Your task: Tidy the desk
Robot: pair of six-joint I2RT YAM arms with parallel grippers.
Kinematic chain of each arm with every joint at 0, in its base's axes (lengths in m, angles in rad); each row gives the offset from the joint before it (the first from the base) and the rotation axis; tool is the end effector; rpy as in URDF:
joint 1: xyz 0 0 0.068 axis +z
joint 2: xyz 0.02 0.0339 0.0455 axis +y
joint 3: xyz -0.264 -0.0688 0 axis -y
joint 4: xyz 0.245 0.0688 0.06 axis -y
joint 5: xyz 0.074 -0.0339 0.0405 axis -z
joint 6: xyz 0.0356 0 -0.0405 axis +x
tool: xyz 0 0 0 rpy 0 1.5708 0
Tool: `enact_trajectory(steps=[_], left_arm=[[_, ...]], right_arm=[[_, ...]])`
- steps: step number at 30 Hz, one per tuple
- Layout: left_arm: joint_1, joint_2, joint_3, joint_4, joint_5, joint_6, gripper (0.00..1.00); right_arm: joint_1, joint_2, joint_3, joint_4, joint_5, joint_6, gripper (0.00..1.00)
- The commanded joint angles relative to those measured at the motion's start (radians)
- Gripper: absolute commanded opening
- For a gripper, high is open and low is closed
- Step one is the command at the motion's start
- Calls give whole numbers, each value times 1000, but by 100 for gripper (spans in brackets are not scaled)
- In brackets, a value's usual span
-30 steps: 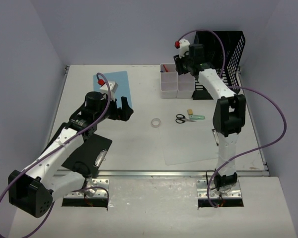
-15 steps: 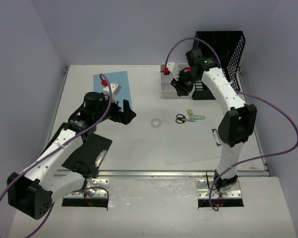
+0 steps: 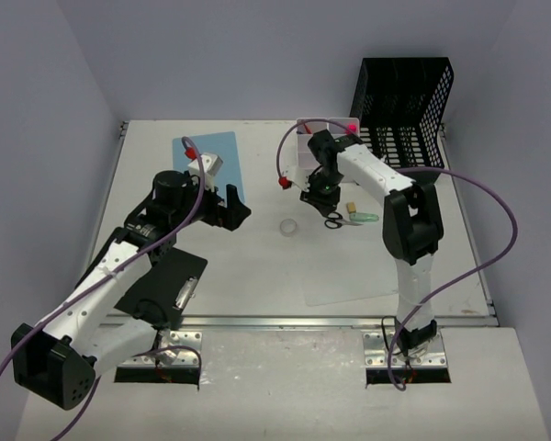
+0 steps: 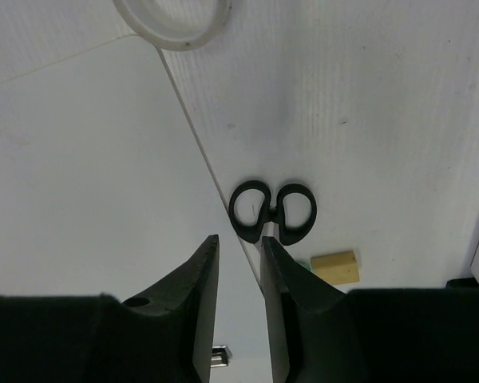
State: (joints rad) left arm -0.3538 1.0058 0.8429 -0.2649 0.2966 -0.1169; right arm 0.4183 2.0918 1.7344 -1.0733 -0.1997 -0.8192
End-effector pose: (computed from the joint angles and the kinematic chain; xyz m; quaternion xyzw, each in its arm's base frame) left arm 0.2107 -0.0889 0.3111 0.1777 0.8166 -0.2456 0.4912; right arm 0.3783 0.1759 0.2051 -0.5814 0.8045 0.0836 0.0880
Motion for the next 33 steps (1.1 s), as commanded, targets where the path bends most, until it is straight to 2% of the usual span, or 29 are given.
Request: enact_trajectory(steps=[1, 11, 33], left_arm=[[7, -26, 4, 47, -5, 0, 100], [7, -27, -7, 53, -5, -1, 100], [9, -10, -13, 61, -4, -4, 100]], right_arm=[[-7, 29, 7, 35, 52, -40, 29], [-7, 103, 7, 62, 91, -66, 32], [-18, 142, -82, 147, 80, -90, 32]])
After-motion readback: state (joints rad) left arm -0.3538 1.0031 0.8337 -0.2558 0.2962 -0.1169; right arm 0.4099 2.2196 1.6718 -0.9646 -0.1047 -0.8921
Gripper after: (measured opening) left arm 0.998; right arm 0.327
